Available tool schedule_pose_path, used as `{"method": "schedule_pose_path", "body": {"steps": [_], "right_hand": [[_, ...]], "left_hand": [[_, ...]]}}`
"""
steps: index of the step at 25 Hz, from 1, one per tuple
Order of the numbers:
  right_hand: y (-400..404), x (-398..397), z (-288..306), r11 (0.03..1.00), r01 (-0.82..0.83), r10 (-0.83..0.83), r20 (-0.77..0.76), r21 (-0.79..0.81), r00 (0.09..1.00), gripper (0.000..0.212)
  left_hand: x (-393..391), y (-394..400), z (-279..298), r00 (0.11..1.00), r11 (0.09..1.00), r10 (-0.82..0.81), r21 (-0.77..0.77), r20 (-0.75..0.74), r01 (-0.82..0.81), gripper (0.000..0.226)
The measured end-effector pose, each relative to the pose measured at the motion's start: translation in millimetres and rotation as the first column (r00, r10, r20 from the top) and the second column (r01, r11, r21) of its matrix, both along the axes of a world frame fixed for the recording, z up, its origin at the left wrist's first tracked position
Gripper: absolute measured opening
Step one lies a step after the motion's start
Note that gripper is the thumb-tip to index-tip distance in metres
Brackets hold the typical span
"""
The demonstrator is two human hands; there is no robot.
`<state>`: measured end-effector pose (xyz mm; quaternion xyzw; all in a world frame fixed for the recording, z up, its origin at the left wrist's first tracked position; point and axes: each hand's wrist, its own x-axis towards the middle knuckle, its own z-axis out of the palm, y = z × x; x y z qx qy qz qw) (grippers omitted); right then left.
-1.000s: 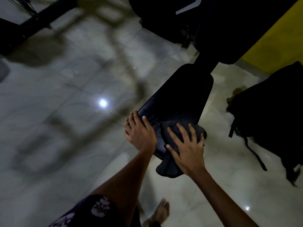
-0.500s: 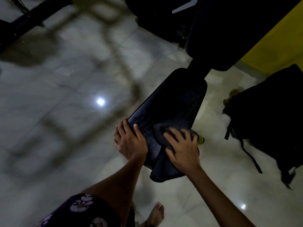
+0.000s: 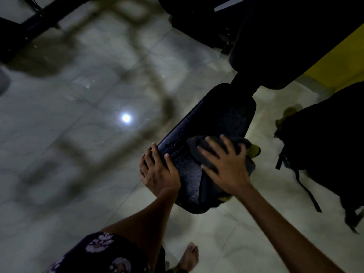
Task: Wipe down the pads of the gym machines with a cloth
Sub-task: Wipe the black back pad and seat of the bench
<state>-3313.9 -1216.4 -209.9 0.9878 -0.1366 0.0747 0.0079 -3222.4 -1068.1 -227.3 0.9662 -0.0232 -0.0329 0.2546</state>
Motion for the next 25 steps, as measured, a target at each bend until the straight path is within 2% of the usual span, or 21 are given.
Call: {"method": "schedule_pose_path", "body": {"steps": [1,3,4,6,8,10,11,13,15,18,20,21,23,25], "right_hand": [[-20.0,8.3,-1.4,0.995,0.100,-0.100,0.010,0.012,0.995,0.051],[-34.3,27.9,3.0,0.915,0.388,-0.393,0.027,0.111,0.919,0.051],[-24.4,35.3,5.4,0.884,0.455,-0.461,0.038,0.105,0.886,0.050],[7.0,37.8,6.1,0.924,0.381,-0.382,0.050,0.031,0.923,0.049],[22.1,25.7,3.5,0.991,0.130,-0.129,0.007,-0.020,0.992,0.050],[-5.6,23.6,-0.6,0.998,-0.040,0.039,-0.027,-0.049,0.999,0.051],[-25.8,28.7,-2.8,0.998,-0.013,0.012,-0.019,-0.067,1.000,0.050],[-66.0,45.0,-3.6,0.982,0.177,-0.176,0.021,-0.068,0.984,0.047],[-87.3,59.9,2.4,0.936,0.352,-0.351,0.043,-0.001,0.935,0.046],[-51.9,73.6,8.6,0.872,0.486,-0.489,0.049,0.055,0.871,0.047],[-12.8,62.7,8.9,0.927,0.375,-0.375,0.031,0.018,0.927,0.049],[-0.6,50.9,6.6,0.969,0.247,-0.247,-0.007,-0.016,0.969,0.051],[-10.4,39.7,3.7,0.998,0.018,-0.021,-0.054,-0.062,0.998,0.053],[-45.3,55.3,4.1,0.998,-0.018,0.014,-0.060,-0.065,0.998,0.053]], "left_hand": [[0.8,0.2,-0.6,1.000,1.000,0.001,-0.005,0.008,-0.001,0.059],[0.8,0.5,-1.2,1.000,1.000,0.001,-0.004,0.012,-0.001,0.058],[0.4,0.8,-1.2,1.000,1.000,0.000,0.000,0.011,0.000,0.058],[0.0,0.4,-1.1,1.000,1.000,-0.002,0.000,0.010,0.002,0.058],[0.7,1.3,-1.7,1.000,1.000,0.003,0.002,0.009,-0.003,0.058],[0.8,1.9,-2.5,1.000,1.000,0.007,0.002,0.022,-0.007,0.058],[1.3,1.8,-2.7,1.000,1.000,0.007,0.000,0.030,-0.007,0.058],[1.3,1.6,-2.4,0.999,1.000,0.005,-0.006,0.032,-0.005,0.057],[0.4,0.3,-1.0,1.000,1.000,0.009,0.000,0.029,-0.009,0.057],[1.2,0.2,-0.2,0.999,1.000,0.006,-0.001,0.033,-0.006,0.057],[0.4,1.0,0.3,0.999,1.000,0.007,0.007,0.040,-0.008,0.057],[0.5,1.0,0.3,0.999,1.000,0.009,0.006,0.035,-0.009,0.058],[1.0,1.4,0.0,1.000,1.000,0.005,0.001,0.025,-0.005,0.058],[1.3,0.1,-0.6,0.999,1.000,0.009,0.005,0.032,-0.009,0.058]]}}
